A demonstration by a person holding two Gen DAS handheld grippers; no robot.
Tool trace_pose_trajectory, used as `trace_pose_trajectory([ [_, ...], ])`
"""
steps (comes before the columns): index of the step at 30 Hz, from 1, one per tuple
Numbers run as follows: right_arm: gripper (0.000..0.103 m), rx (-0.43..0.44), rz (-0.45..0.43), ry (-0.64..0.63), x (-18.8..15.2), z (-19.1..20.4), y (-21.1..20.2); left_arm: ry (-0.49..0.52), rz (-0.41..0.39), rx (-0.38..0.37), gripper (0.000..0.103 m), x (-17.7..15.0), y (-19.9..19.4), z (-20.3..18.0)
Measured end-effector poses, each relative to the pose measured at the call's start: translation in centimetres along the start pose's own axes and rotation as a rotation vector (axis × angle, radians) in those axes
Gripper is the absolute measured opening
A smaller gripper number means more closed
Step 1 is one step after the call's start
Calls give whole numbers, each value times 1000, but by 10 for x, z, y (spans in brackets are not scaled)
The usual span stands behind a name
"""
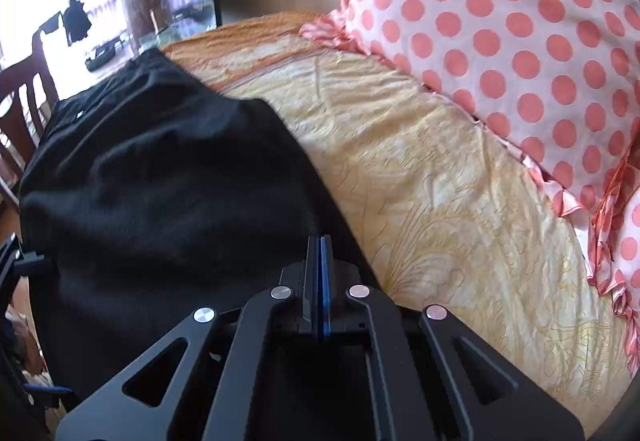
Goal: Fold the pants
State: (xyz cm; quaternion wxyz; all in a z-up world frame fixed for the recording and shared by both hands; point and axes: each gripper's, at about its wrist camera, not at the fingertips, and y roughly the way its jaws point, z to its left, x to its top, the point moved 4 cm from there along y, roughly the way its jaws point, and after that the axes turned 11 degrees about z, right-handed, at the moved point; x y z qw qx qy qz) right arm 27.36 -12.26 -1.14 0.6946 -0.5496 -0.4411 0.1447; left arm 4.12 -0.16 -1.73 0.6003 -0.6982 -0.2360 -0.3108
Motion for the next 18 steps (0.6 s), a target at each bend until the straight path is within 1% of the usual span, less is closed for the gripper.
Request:
trace_pose_trajectory([
  [4, 1, -27, 8, -9, 6, 0, 7, -9, 2, -8, 101, 1, 1, 1],
  [6, 1, -66, -2, -26, 6, 1, 8, -12, 1, -8, 101, 2, 1, 1],
  [9, 1, -68, 17, -13, 4, 1, 16, -9, 4, 6, 101, 2, 3, -1],
  [10, 3, -81, 13, -10, 3, 1, 14, -8, 6, 10, 101, 2, 3, -1],
  [11, 11, -89, 13, 18, 0, -1, 9, -6, 9, 12, 101, 2, 3, -1],
  [12, 28, -91, 11, 40, -3, -3, 4, -4, 12, 12, 101, 2, 3, -1],
  [13, 38, -99, 0, 70, -7, -7, -4, -3, 14, 9, 101, 2, 3, -1],
  [14, 52, -111, -39, 105, -15, -12, -18, -3, 17, 4, 101, 2, 2, 0],
  [15, 53, -121, -85, 137, -25, -15, -34, -4, 19, -2, 101, 3, 2, 0],
  [16, 53, -135, -140, 196, -42, -22, -57, -6, 20, -10, 101, 3, 1, 1],
  [17, 53, -143, -171, 249, -56, -27, -72, -9, 21, -19, 101, 4, 1, 3],
  [18, 53, -155, -203, 327, -78, -39, -91, -9, 21, -24, 101, 4, 1, 3],
])
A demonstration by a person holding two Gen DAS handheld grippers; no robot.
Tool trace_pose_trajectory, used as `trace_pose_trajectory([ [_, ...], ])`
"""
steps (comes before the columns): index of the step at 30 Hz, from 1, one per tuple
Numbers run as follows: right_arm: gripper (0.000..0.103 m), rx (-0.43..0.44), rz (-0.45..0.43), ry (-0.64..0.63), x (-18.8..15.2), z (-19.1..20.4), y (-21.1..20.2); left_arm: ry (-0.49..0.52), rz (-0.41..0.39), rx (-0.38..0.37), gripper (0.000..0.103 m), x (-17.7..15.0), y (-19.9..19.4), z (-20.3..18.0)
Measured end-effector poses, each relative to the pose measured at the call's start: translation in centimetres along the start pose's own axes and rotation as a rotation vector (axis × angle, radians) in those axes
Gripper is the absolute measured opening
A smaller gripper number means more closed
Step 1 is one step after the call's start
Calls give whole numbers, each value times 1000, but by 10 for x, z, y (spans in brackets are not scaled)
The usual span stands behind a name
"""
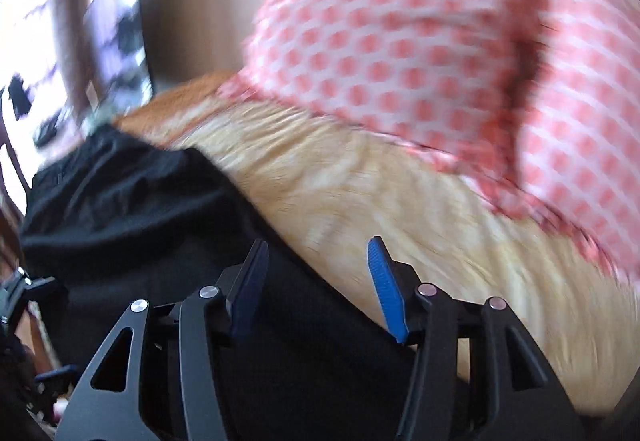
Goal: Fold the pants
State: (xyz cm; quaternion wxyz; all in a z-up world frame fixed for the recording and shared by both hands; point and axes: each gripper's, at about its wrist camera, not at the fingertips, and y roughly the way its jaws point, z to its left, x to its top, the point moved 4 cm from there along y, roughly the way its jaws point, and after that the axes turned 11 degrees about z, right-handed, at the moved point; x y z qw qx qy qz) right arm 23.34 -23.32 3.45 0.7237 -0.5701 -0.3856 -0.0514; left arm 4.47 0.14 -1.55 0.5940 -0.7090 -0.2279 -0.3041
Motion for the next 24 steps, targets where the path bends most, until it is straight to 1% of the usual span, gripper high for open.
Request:
trace_pose_trajectory([
  [2, 53, -41, -44, 178, -32, -45, -38, 1, -1, -2, 101, 0, 0, 0],
  [3, 53, -69, -63, 321, -59, -80, -63, 3, -1, 1, 101, -1, 1, 0],
  [4, 53, -82, -75, 400, -75, -99, -77, 6, -2, 6, 101, -1, 1, -1],
  [6, 52, -130, -125, 670, -134, -160, -122, 17, 0, 19, 101, -1, 2, -2],
  [7, 52, -168, -144, 776, -161, -184, -141, 21, 2, 23, 101, -1, 3, -2],
  [8, 52, -227, -167, 899, -197, -212, -166, 25, 4, 26, 101, -1, 3, -3],
  [10, 52, -328, -192, 1076, -253, -247, -202, 29, 7, 28, 101, -1, 3, -3],
  [11, 52, -348, -202, 1132, -272, -256, -212, 30, 8, 28, 101, -1, 4, -3],
  [13, 52, -358, -228, 1231, -305, -272, -227, 33, 10, 30, 101, -1, 4, -2],
  [14, 52, -376, -224, 1278, -320, -282, -233, 34, 12, 33, 101, -1, 5, -2],
  [16, 52, -387, -211, 1319, -337, -288, -234, 34, 14, 37, 101, -1, 5, -3],
  [20, 52, -281, -209, 1403, -355, -299, -218, 34, 14, 38, 101, -1, 6, -3],
  [23, 52, -258, -193, 1414, -353, -299, -206, 36, 13, 37, 101, -1, 5, -3],
  [24, 52, -262, -204, 1412, -354, -295, -208, 37, 13, 36, 101, -1, 5, -3],
])
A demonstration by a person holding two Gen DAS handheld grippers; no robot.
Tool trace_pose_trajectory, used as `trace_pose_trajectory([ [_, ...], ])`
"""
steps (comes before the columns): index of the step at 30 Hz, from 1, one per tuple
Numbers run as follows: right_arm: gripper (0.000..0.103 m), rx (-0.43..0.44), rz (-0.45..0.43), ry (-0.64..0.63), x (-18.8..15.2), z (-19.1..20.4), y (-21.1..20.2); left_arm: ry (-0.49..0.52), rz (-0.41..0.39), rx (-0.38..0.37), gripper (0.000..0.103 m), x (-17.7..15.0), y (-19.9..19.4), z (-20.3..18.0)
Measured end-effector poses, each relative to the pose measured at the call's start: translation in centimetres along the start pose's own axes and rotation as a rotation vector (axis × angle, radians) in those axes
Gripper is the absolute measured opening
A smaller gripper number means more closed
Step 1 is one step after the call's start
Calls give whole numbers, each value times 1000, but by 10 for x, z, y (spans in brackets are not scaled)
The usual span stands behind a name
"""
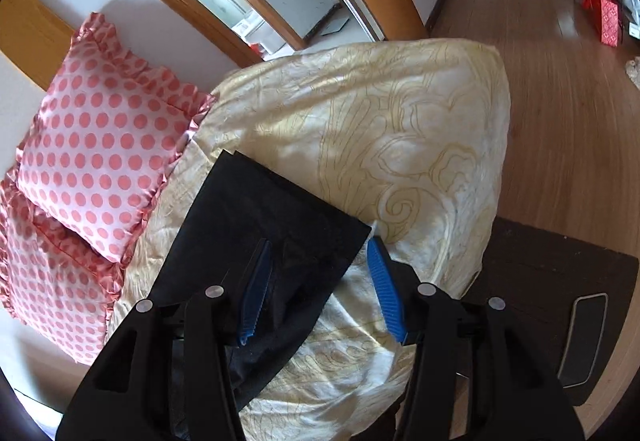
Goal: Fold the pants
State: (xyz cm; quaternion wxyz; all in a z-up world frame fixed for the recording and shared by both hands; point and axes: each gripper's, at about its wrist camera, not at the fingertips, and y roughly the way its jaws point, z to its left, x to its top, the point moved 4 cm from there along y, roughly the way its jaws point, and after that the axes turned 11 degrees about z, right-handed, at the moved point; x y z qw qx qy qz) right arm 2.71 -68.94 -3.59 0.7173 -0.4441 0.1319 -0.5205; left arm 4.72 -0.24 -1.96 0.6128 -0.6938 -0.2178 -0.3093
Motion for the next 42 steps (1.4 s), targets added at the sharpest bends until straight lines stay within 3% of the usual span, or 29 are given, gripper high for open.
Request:
trace_pose_trajectory([
  [6, 52, 48, -6, 38, 0, 0, 4, 3, -2, 1, 101, 0, 0, 0],
  [11, 45, 275, 85, 138, -13, 0, 17, 2, -1, -2, 101, 0, 0, 0],
  [14, 45, 256, 47, 122, -13, 3, 16, 3, -2, 1, 101, -1, 0, -1],
  [17, 25, 224, 24, 118, -11, 4, 22, 7, -2, 5, 101, 0, 0, -1],
  [18, 13, 210, 16, 108, -11, 4, 24, 7, -3, 4, 101, 0, 0, 0],
  [19, 8, 189, 3, 93, -10, 5, 27, 6, -3, 4, 101, 0, 0, -1],
  [25, 5, 281, -76, 0, -10, 28, 10, 9, -2, 7, 101, 0, 0, -1],
  [30, 5, 406, -112, -224, -22, 103, -18, 12, -1, 20, 101, 0, 0, -1],
  [34, 5, 514, -99, -416, -54, 174, -31, 5, -2, 19, 101, 1, 0, 0],
  [36, 5, 587, -73, -553, -89, 221, -35, 8, -2, 19, 101, 0, 0, 0],
  [39, 5, 691, 28, -727, -151, 276, -31, 2, -5, 22, 101, 1, 1, 1],
  [42, 5, 742, 223, -897, -234, 319, 0, -13, -5, 14, 101, 3, 1, 2],
])
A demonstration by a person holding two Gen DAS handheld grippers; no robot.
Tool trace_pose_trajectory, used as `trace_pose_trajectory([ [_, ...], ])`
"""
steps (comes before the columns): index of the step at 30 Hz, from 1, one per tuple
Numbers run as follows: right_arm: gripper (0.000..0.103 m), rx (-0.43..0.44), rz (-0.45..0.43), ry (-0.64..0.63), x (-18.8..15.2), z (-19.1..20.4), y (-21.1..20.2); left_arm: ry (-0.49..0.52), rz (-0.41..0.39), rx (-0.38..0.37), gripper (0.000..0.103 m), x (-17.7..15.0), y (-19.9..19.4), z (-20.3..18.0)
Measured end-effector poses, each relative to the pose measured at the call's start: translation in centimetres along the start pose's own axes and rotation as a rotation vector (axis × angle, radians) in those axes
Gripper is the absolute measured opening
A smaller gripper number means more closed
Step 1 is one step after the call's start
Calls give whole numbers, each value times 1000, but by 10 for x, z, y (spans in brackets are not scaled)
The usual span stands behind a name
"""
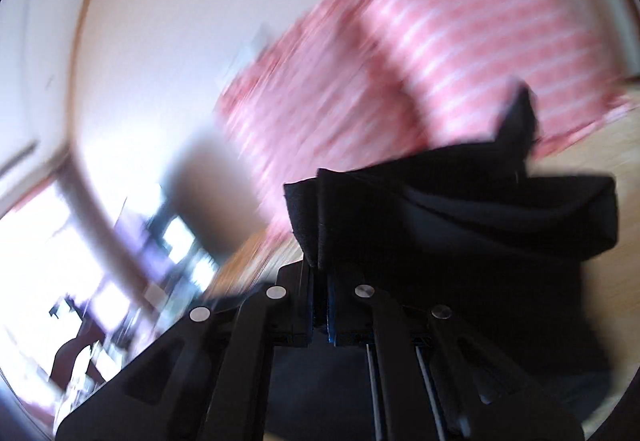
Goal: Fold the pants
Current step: 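Grasp the pants leg end with the right tool and lift, then fold the leg end over toward the waistband with the right tool and release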
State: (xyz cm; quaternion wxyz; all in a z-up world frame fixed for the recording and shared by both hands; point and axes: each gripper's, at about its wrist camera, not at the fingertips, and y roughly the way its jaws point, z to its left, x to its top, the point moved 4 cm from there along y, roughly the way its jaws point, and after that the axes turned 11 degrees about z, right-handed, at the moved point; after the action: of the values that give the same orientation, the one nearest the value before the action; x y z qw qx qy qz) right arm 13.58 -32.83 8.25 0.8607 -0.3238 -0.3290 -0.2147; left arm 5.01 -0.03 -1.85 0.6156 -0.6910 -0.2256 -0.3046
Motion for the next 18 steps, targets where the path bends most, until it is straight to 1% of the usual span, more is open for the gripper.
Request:
trace_pose_trajectory([
  [1, 5, 24, 71, -23, -12, 10, 25, -5, 0, -5, 101, 1, 0, 1],
  [2, 5, 28, 162, -43, -30, 18, 56, -12, -1, -10, 101, 1, 0, 1],
  [4, 5, 2, 272, -46, -55, 20, 90, -19, -1, -18, 101, 1, 0, 1],
  [5, 5, -14, 320, -26, -69, 17, 106, -22, -1, -23, 101, 2, 0, 2],
  [7, 5, 1, 336, -2, -77, 15, 112, -28, -4, -33, 101, 1, -1, 2],
  [8, 5, -1, 326, -4, -77, 15, 111, -32, -5, -39, 101, 1, -1, 2],
  [10, 5, 0, 291, -8, -69, 16, 105, -37, -7, -44, 101, 1, -2, 3],
  [11, 5, 15, 255, 4, -62, 19, 99, -40, -7, -45, 101, 1, -2, 3],
  [13, 5, 26, 232, -3, -61, 27, 100, -42, -8, -44, 101, 1, -1, 2],
  [16, 5, -38, 349, -99, -76, 43, 124, -35, -8, -29, 101, 1, -1, 0],
  [17, 5, -47, 354, -113, -78, 45, 130, -33, -6, -25, 101, 0, -1, -1],
  [18, 5, -50, 340, -123, -79, 48, 129, -31, -5, -24, 101, 0, -1, -1],
])
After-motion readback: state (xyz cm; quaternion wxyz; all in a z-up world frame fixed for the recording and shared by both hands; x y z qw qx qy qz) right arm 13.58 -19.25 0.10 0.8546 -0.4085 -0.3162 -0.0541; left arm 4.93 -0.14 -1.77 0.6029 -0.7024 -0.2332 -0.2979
